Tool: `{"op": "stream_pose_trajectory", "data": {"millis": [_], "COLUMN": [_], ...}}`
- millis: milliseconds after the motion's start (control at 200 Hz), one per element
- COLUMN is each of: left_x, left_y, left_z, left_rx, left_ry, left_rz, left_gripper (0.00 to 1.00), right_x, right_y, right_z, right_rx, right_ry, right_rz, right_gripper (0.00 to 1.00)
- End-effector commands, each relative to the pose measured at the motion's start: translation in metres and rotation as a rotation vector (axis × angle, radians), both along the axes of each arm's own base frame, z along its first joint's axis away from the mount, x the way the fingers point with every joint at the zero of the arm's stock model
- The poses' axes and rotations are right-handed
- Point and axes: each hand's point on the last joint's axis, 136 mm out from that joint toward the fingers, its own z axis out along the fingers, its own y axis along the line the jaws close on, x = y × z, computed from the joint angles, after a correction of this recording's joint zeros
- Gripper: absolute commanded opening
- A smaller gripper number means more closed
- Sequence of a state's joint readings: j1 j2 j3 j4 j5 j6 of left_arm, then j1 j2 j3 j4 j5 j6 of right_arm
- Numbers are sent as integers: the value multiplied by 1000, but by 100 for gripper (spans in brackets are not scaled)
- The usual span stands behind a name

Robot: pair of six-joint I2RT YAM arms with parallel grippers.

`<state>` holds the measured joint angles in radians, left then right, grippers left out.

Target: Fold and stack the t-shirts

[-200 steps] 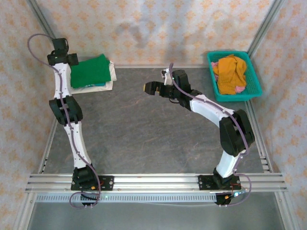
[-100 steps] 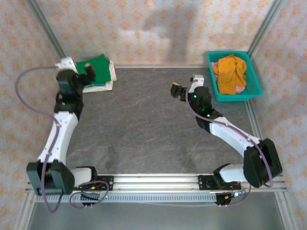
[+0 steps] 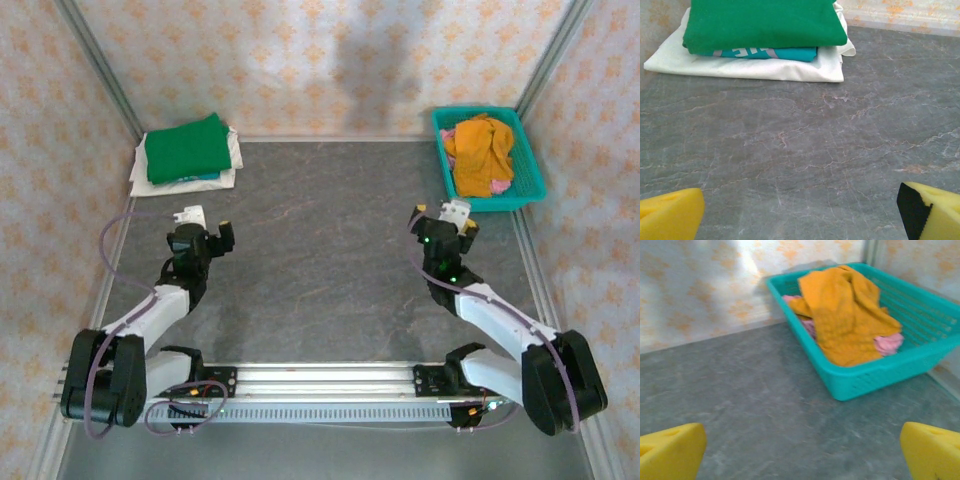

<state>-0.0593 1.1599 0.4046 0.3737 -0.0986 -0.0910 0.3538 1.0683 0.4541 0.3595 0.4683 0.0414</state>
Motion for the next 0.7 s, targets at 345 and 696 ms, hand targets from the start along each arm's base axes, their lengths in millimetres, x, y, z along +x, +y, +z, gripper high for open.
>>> {"op": "stream_pose_trajectory", "data": {"millis": [345,696], "left_x": [40,43], "left_y": [1,1], "left_z": [-25,-30], "left_rx": [96,58], "left_ry": [-40,-30], "left_rz": [-30,-66], "left_gripper": [100,100], "right_x": [-5,20], "right_y": [-53,-38], "right_z": [-51,-59], "right_rx": [73,46], "right_ry": [-3,-75], "right_rz": [-51,122], "right_gripper": [99,99]}}
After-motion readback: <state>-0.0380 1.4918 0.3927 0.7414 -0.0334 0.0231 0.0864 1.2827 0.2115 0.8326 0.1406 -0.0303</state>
